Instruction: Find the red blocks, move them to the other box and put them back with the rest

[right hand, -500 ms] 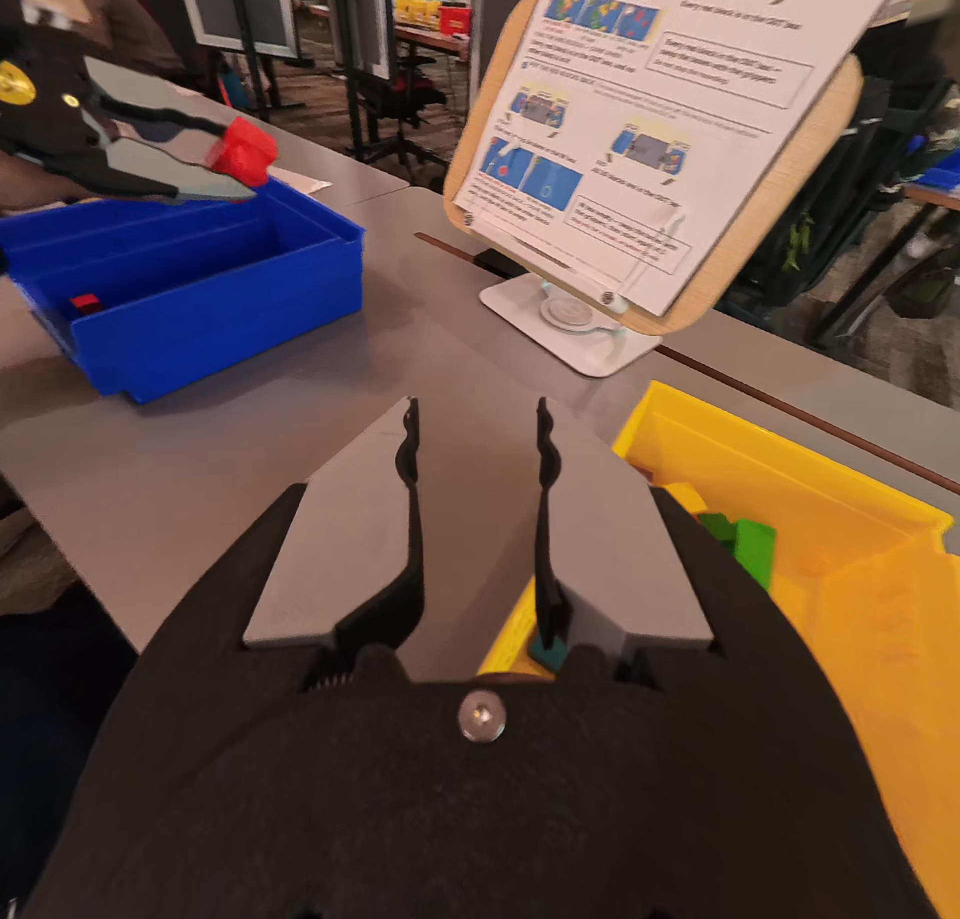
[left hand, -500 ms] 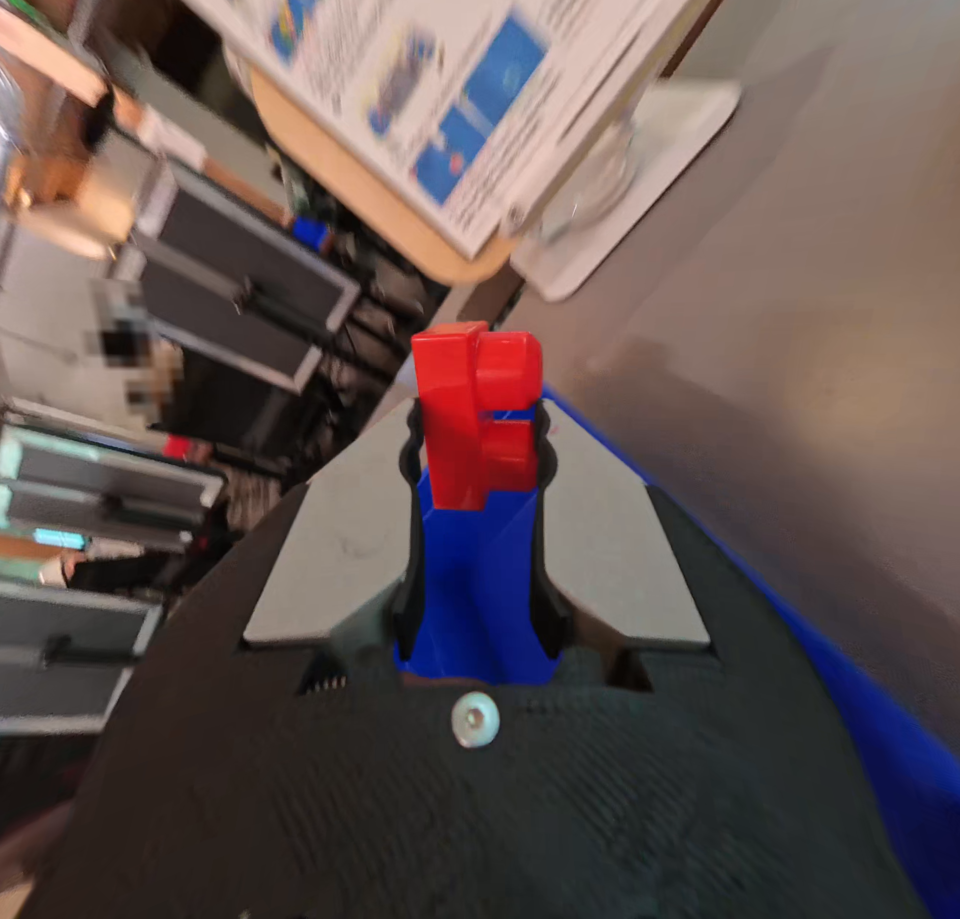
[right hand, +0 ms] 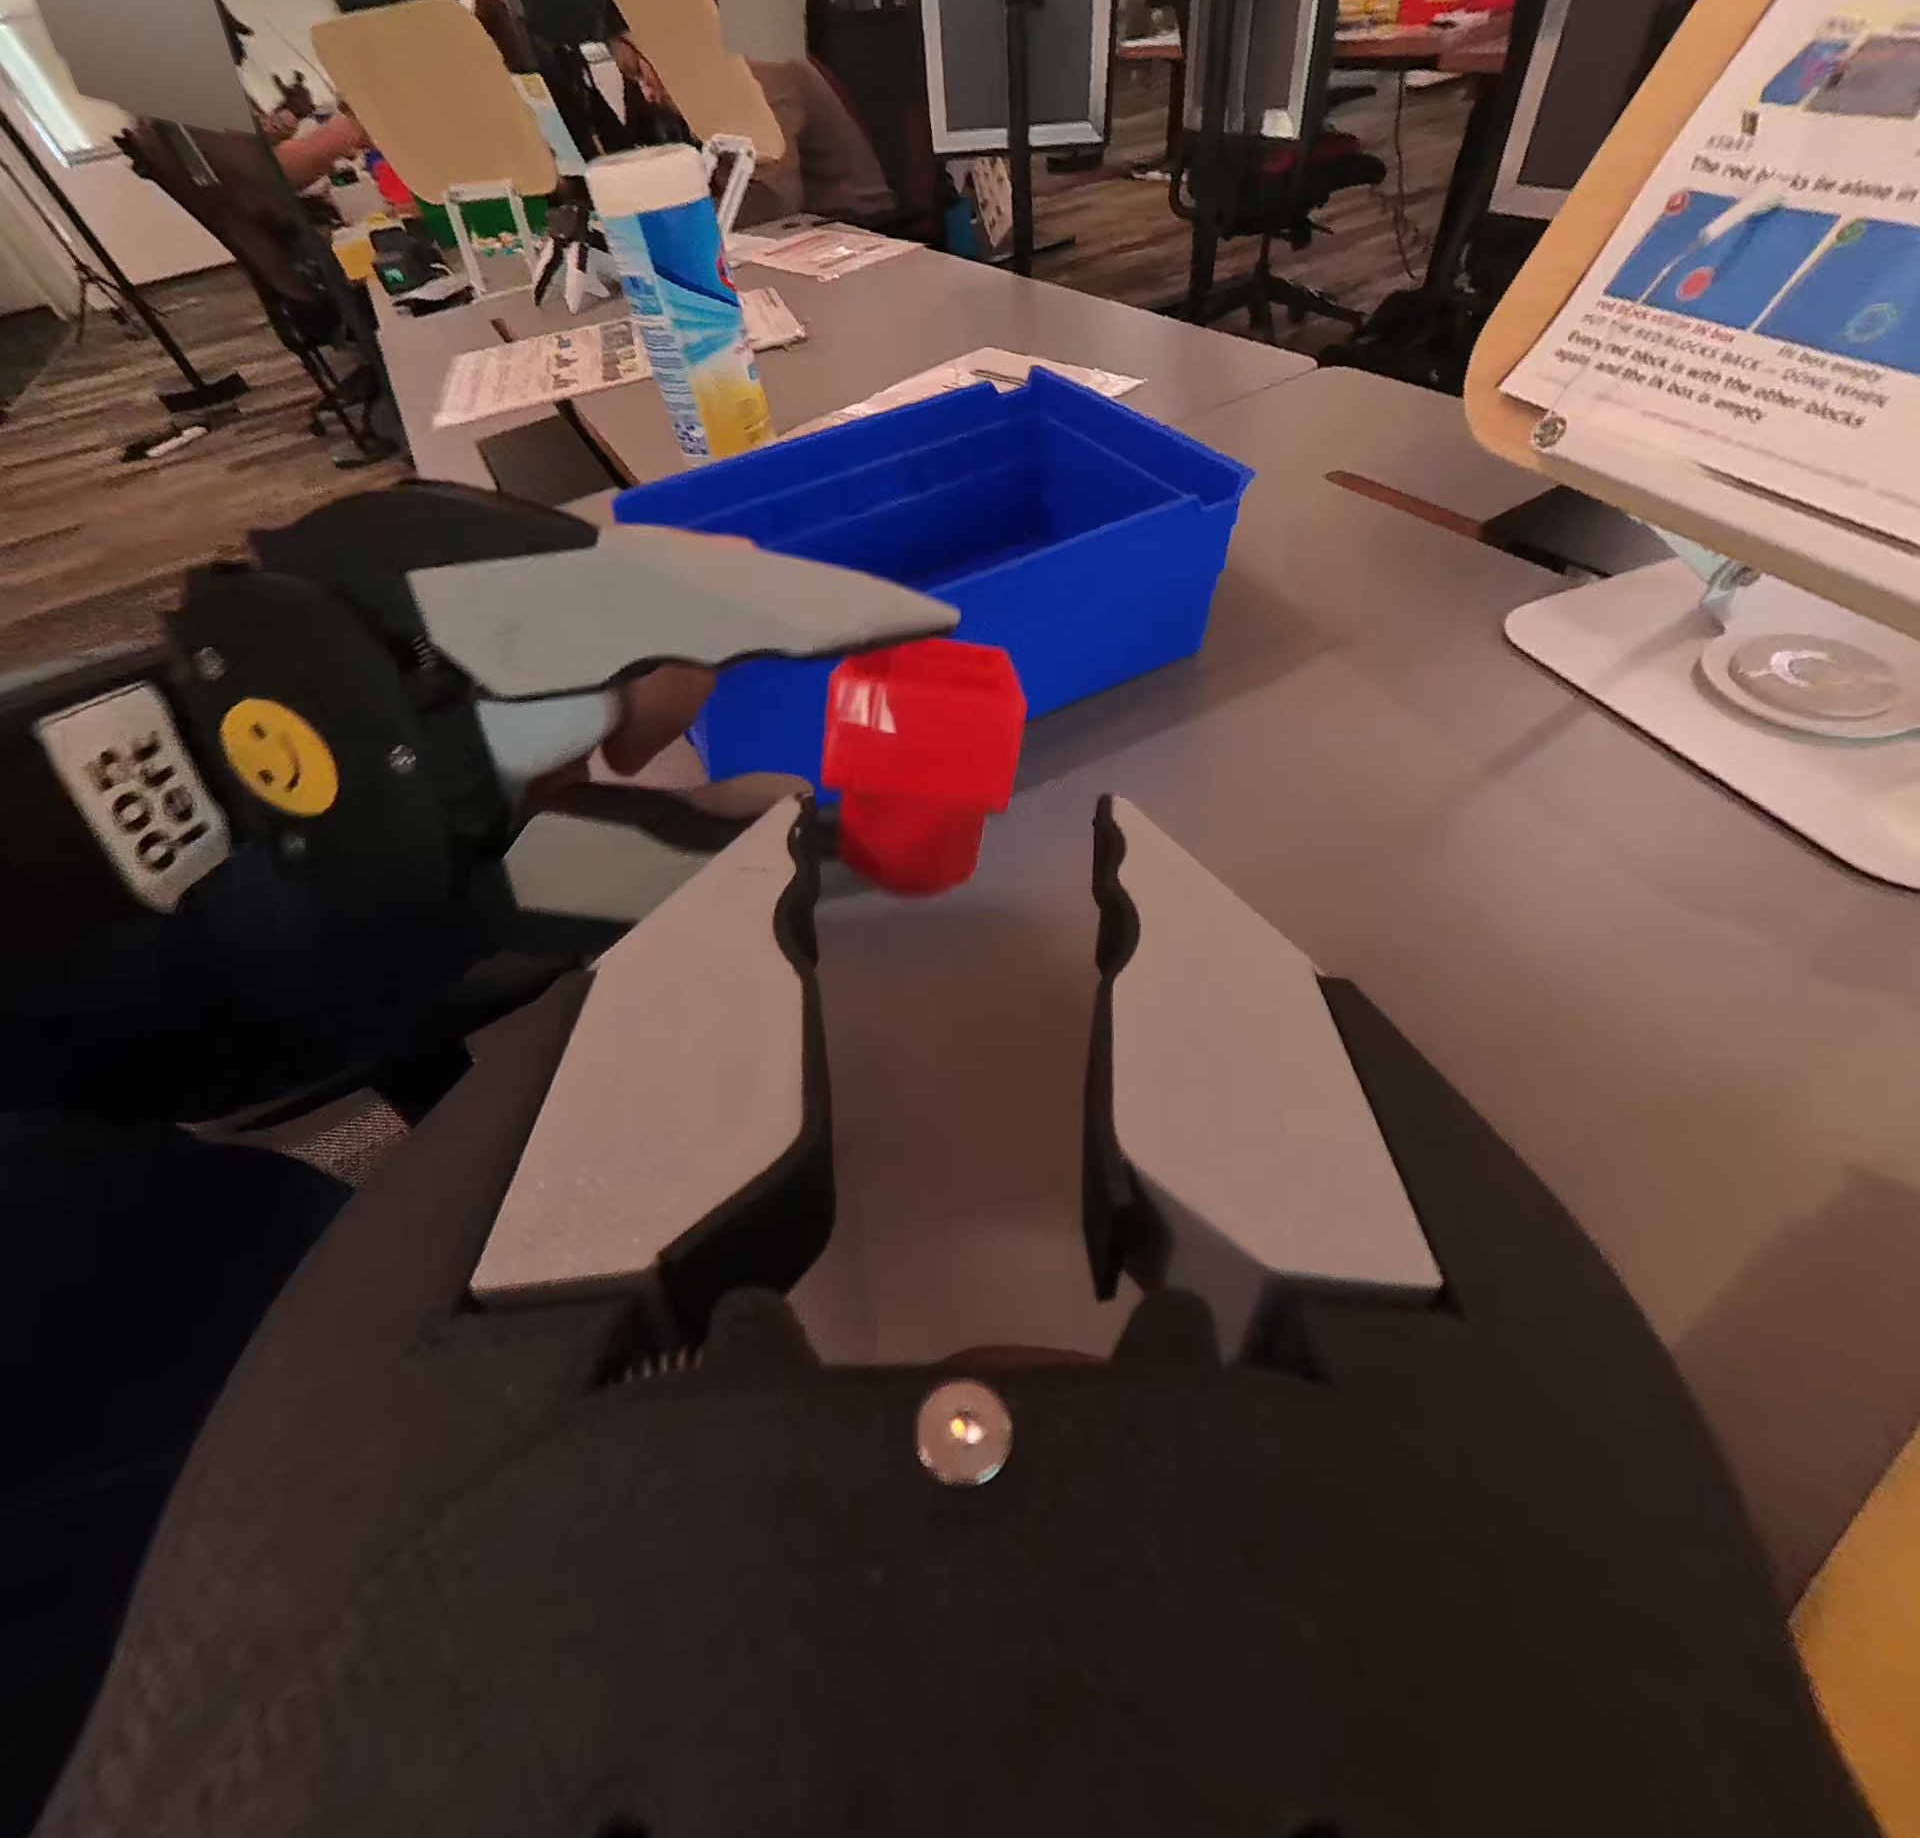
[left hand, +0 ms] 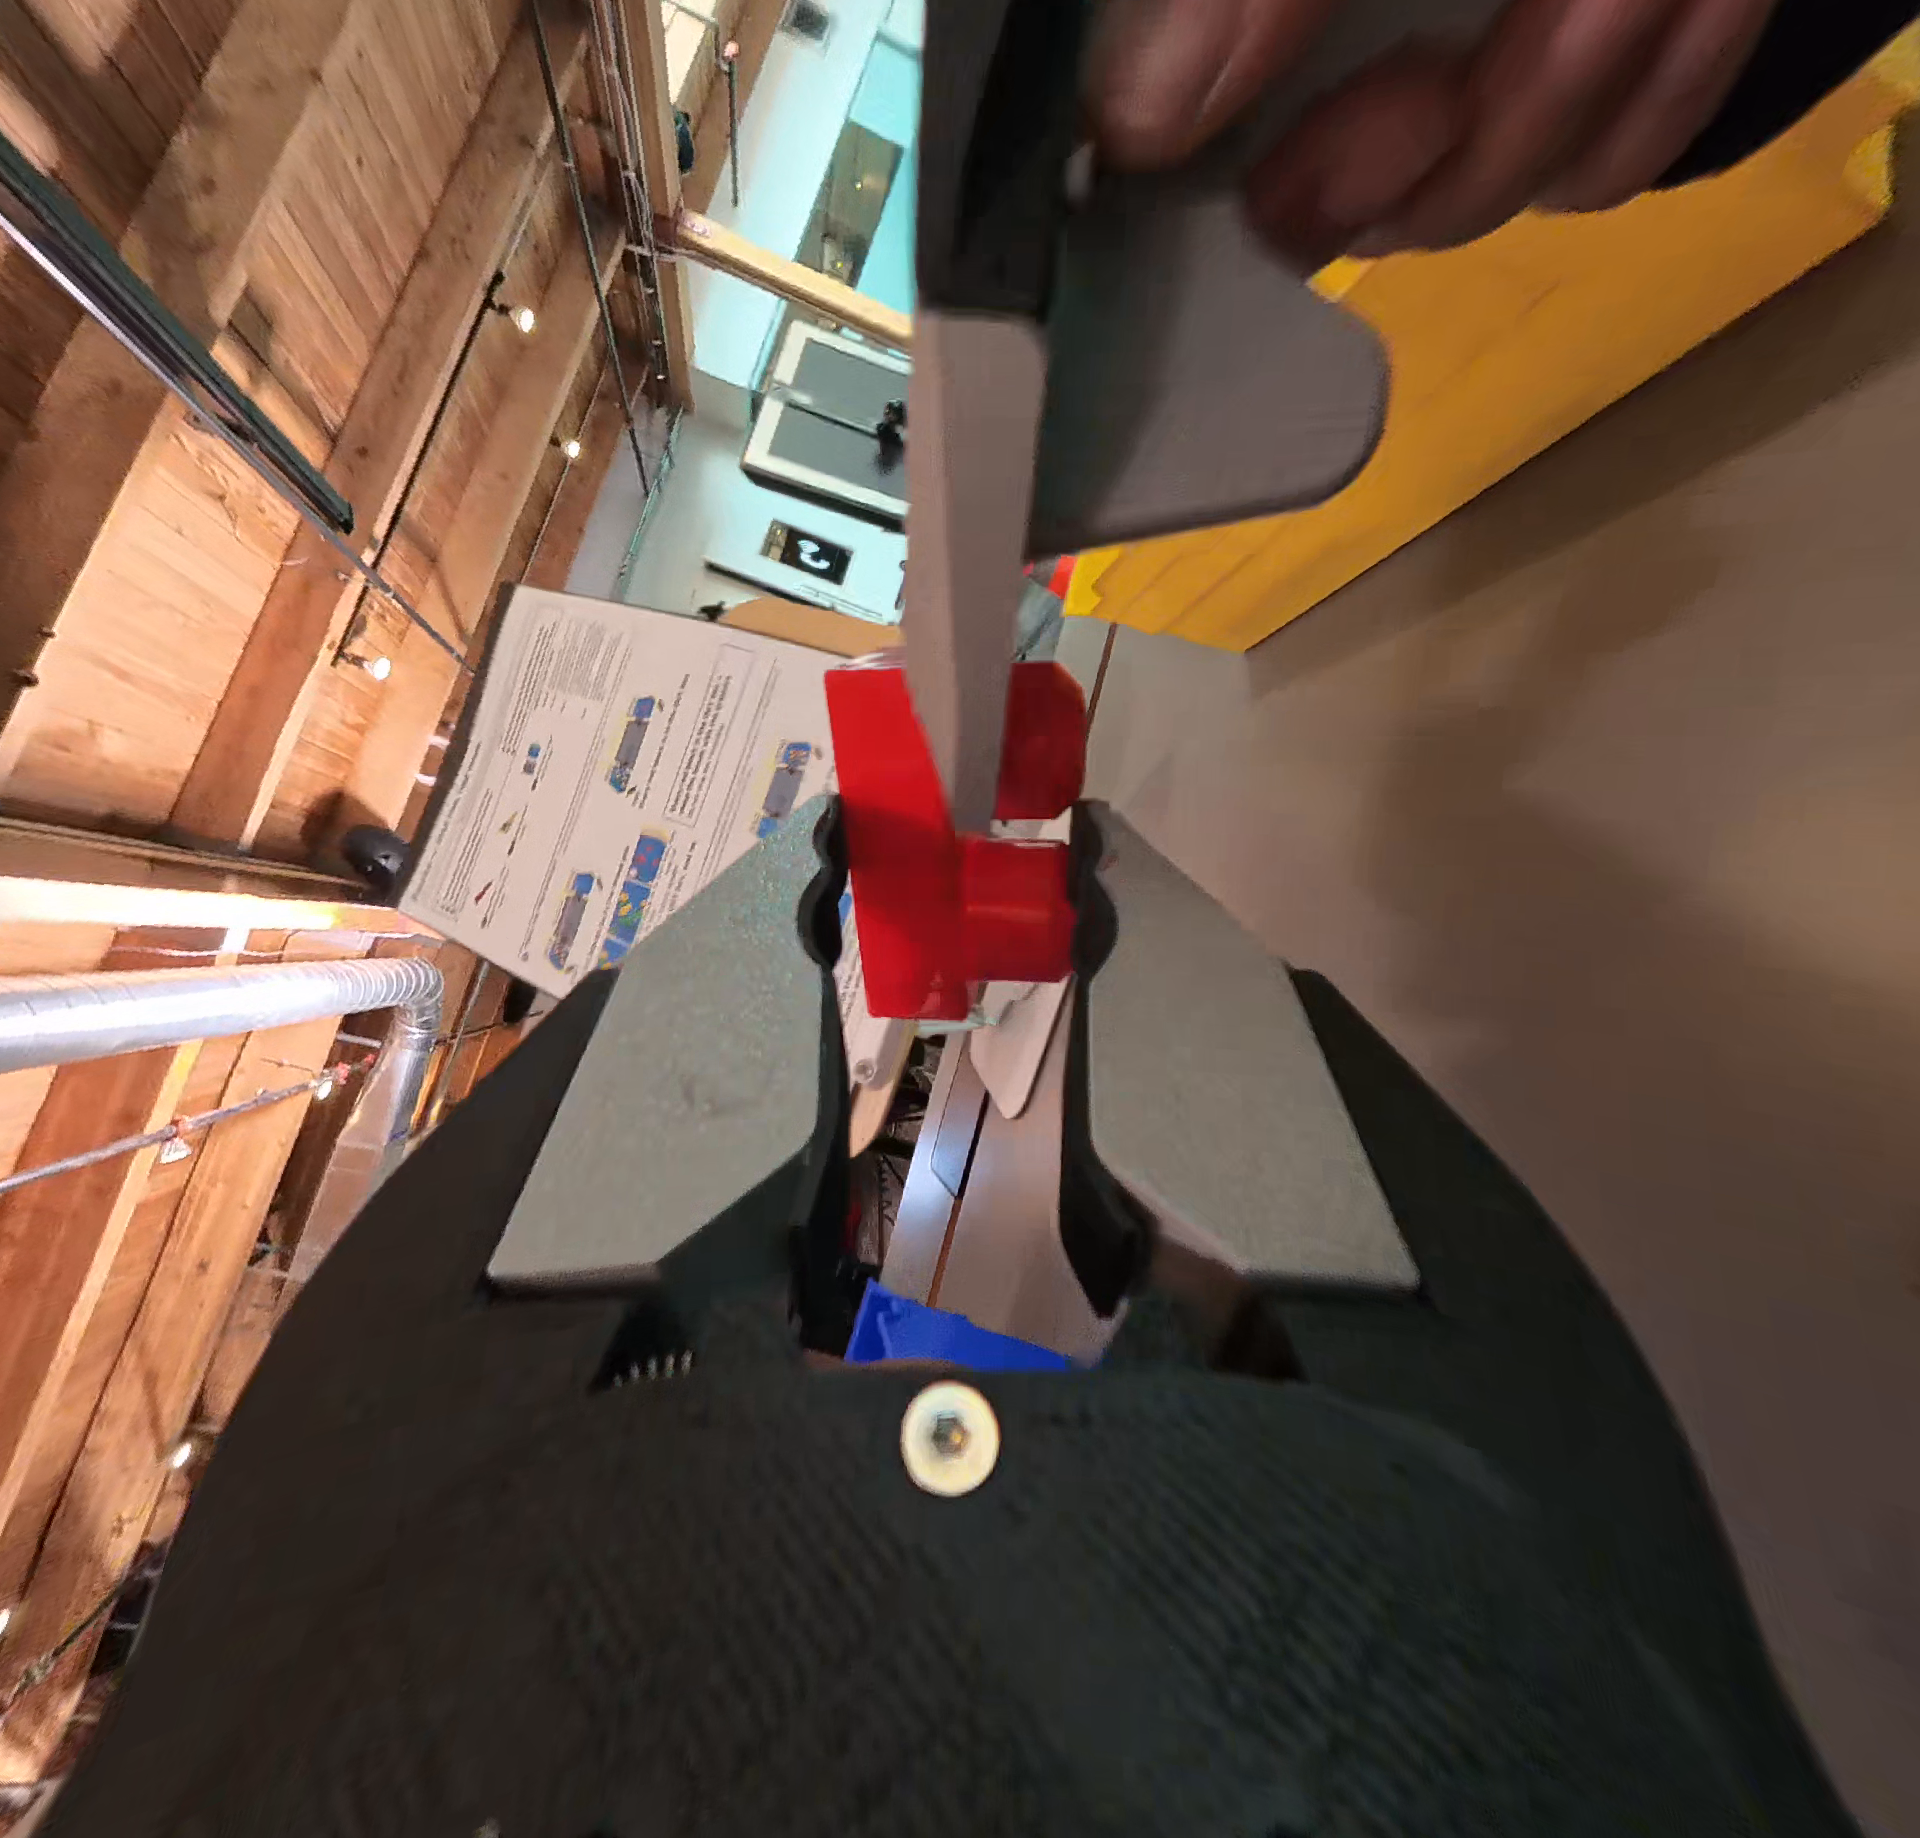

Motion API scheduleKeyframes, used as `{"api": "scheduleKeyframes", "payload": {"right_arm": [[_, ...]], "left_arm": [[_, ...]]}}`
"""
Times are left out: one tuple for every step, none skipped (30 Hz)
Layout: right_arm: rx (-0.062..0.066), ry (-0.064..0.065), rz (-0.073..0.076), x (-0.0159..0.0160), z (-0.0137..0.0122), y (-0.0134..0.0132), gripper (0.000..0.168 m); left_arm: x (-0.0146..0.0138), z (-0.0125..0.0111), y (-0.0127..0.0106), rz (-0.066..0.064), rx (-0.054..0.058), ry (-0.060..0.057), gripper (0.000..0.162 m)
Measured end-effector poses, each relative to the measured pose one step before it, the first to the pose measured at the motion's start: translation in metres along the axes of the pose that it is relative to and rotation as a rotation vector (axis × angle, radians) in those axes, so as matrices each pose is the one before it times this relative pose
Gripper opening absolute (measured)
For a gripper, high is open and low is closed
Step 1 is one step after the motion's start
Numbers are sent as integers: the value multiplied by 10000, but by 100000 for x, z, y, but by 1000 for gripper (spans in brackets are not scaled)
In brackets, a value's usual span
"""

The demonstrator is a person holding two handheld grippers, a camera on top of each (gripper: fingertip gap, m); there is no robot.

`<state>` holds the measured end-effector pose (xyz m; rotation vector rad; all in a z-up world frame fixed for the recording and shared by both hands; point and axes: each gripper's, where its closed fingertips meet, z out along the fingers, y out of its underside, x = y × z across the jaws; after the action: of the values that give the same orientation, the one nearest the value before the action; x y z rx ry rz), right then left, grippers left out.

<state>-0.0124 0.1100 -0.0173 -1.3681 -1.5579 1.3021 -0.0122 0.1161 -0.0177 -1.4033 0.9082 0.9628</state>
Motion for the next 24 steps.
{"api": "scheduleKeyframes", "payload": {"right_arm": [[-25, -50, 106, 33, 365, 229, 51], [-52, -130, 115, -72, 339, 252, 50], [-137, -108, 53, -54, 315, 366, 44], [-149, 1, -17, 86, 255, 362, 36], [-50, 167, -34, 262, 179, 160, 35], [33, 86, -53, 97, 101, -21, 35], [33, 45, -43, -2, 21, -85, 35], [41, 21, -70, -54, -63, -158, 35], [76, 39, -82, -29, -160, -222, 35], [73, 136, -83, 166, -265, -229, 35], [73, 229, -102, 386, -401, -263, 35], [116, 320, -101, 633, -586, -358, 35], [179, 415, -91, 927, -824, -509, 35], [233, 467, -74, 1189, -1020, -624, 35], [238, 488, -39, 1409, -1138, -631, 35], [204, 562, -6, 1711, -1188, -555, 35], [201, 717, 3, 2135, -1178, -457, 34], [227, 853, 6, 2536, -1098, -364, 34], [181, 866, 55, 2744, -875, -137, 34], [24, 769, 132, 2720, -526, 266, 34], [-184, 667, 172, 2597, -154, 716, 35], [-374, 596, 164, 2383, 201, 1133, 34], [-545, 471, 157, 2028, 535, 1467, 34], [-696, 289, 138, 1521, 822, 1695, 35]], "left_arm": [[515, 154, -162, 96, 6, 14, 41], [407, 138, -157, 108, 48, -22, 41], [526, 171, 30, 113, -62, 131, 41], [242, 182, 294, 143, -199, 30, 41], [40, 109, 210, 83, -84, -61, 41], [-50, 18, 54, -107, 42, -56, 41], [-56, -33, -59, -229, 102, -6, 41], [-164, -103, -146, -220, 135, -20, 40], [-276, -145, -99, -196, 102, -62, 39], [-283, -162, -78, -213, 75, -22, 39], [-208, -171, -42, -250, 59, 77, 39], [-255, -193, 63, -319, 16, 83, 34], [-411, -198, 178, -364, -16, 29, 31], [-541, -191, 240, -395, -23, -28, 31], [-584, -172, 344, -355, -46, -31, 30], [-664, -128, 496, -287, -120, -80, 30], [-739, -95, 582, -214, -171, -142, 29], [-704, -62, 605, -180, -186, -139, 30], [-519, -22, 606, -197, -193, -44, 30], [-294, 27, 600, -174, -188, 79, 32], [-385, 25, 582, -164, -180, -1, 32], [-541, -10, 535, -170, -152, -114, 32], [-455, -12, 518, -194, -156, -40, 31], [-438, -63, 418, -250, -112, 4, 31]]}}
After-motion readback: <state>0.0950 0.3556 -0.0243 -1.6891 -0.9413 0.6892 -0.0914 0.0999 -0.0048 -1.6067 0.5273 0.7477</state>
